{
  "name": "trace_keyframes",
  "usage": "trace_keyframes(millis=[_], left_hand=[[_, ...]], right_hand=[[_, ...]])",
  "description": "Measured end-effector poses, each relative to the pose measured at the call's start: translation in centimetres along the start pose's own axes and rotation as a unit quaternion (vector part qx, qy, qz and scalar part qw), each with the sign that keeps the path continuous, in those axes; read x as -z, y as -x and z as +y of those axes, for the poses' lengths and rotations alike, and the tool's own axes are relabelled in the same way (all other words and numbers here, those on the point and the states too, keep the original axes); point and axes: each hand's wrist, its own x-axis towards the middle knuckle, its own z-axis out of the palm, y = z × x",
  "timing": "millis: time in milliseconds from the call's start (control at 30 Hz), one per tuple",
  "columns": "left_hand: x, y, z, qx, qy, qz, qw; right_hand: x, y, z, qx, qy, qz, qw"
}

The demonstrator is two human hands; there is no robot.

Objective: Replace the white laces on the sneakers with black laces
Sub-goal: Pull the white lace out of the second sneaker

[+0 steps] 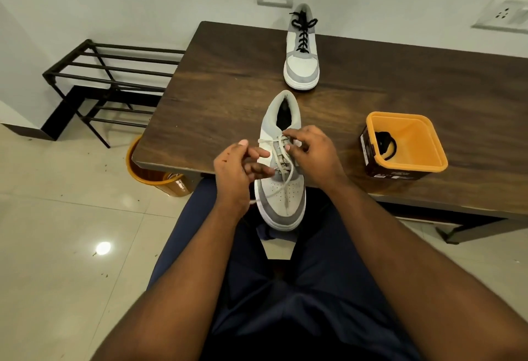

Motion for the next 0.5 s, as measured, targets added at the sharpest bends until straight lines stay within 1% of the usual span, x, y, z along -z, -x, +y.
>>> trace_keyframes(millis=[33,67,100,133,167,200,267,333,400,500], left_hand=[[0.2,-0.6,-0.2,0.002,-0.035,0.008,0.999],[0.5,-1.2,-0.5,-0.031,-0.115,0.014,0.993],[0.7,-1.7,-1.1,-0.083,-0.210,0.007,0.974],[0.7,-2.2,-1.7,-0.130,-0.303,-0.011,0.944],[0.6,-2.7,-2.2,-0.156,-0.376,-0.034,0.913],[0.1,-3.0,-2.4,-0.165,-0.428,-0.049,0.887],[-1.0,-3.4,-2.2,-0.160,-0.483,-0.055,0.859],[-1.5,-3.9,-1.7,-0.145,-0.502,-0.075,0.850],[-1.7,-4.3,-1.3,-0.136,-0.502,-0.122,0.845],[-1.4,-4.3,-0.8,-0.108,-0.525,-0.176,0.826]], right_hand=[[0.0,-0.2,0.0,0.008,0.015,-0.008,1.000],[0.2,-0.4,-0.1,0.013,0.027,-0.015,0.999],[0.2,-0.6,-0.2,0.014,0.034,-0.019,0.999],[0.3,-0.8,-0.3,0.012,0.037,-0.022,0.999],[0.3,-1.0,-0.4,0.006,0.034,-0.023,0.999],[0.3,-1.2,-0.5,-0.004,0.027,-0.023,0.999],[0.1,-1.8,-0.4,-0.035,0.018,-0.034,0.999],[0.0,-2.2,-0.5,-0.069,-0.008,-0.058,0.996],[0.3,-2.5,-0.7,-0.095,-0.057,-0.090,0.990],[1.4,-3.3,-0.7,-0.088,-0.046,-0.167,0.981]])
